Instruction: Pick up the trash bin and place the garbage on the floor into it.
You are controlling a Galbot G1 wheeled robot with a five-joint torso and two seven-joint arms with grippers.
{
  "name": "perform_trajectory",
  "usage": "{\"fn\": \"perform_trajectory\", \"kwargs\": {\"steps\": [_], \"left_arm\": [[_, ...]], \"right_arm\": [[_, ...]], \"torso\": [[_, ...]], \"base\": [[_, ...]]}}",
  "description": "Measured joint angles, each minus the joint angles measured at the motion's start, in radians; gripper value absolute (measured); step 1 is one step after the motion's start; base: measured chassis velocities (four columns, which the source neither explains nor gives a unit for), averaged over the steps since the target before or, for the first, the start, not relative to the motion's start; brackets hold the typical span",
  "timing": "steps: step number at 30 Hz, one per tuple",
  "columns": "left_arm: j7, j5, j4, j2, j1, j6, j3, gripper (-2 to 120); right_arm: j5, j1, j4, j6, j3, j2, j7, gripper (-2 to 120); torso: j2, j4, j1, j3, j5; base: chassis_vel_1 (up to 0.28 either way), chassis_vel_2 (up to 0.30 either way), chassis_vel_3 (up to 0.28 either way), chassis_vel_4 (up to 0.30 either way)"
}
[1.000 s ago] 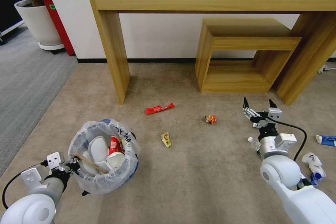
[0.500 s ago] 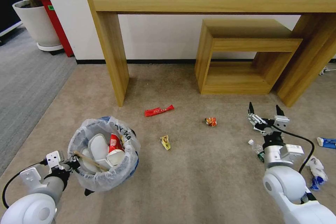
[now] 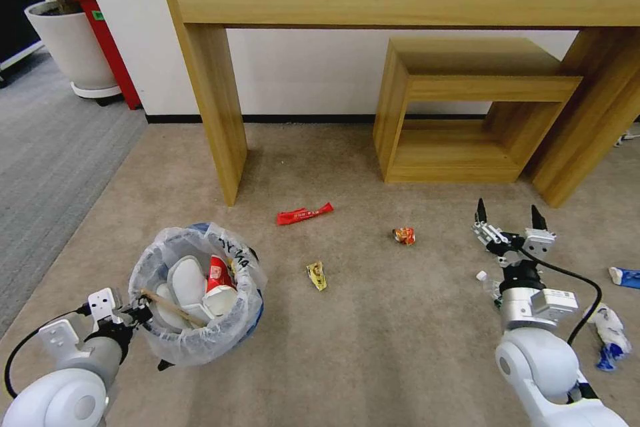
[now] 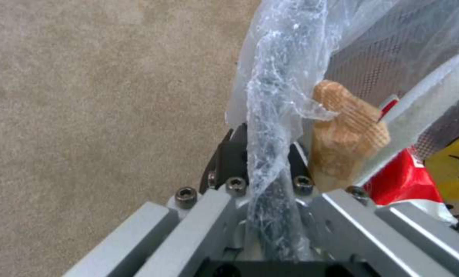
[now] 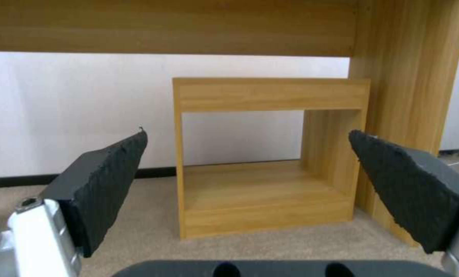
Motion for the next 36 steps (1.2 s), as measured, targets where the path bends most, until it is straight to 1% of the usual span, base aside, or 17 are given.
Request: {"fn": "perform_trajectory", "kwargs": {"steps": [7, 21, 25, 36], "left_arm": [[0.002, 0.002, 0.000, 0.000, 0.002, -0.003, 0.000, 1], [0.004, 0.006, -0.001, 0.001, 0.008, -0.006, 0.000, 1], [0.004, 0.008, -0.001, -0.001, 0.009, -0.007, 0.002, 1], [0.004, 0.004, -0.005, 0.005, 0.007, -0.007, -0.002, 1]], "right_arm": [[-0.026, 0.010, -0.008, -0.005, -0.024, 0.018, 0.000, 100], [-0.050, 0.018, -0.021, 0.017, -0.060, 0.032, 0.006, 100], [-0.046, 0.028, -0.025, 0.017, -0.082, 0.027, 0.007, 100], [-0.022, 0.035, -0.027, 0.009, -0.095, 0.010, 0.008, 100]], "torso": [[0.000, 0.0001, 0.000, 0.000, 0.0000], [0.000, 0.0001, 0.000, 0.000, 0.0000], [0.000, 0.0000, 0.000, 0.000, 0.0000], [0.000, 0.0000, 0.000, 0.000, 0.0000]], "base": [[-0.040, 0.039, 0.031, -0.038], [-0.127, 0.138, 0.123, -0.126], [-0.021, 0.012, 0.023, -0.025], [0.000, 0.000, 0.000, 0.000]]}}
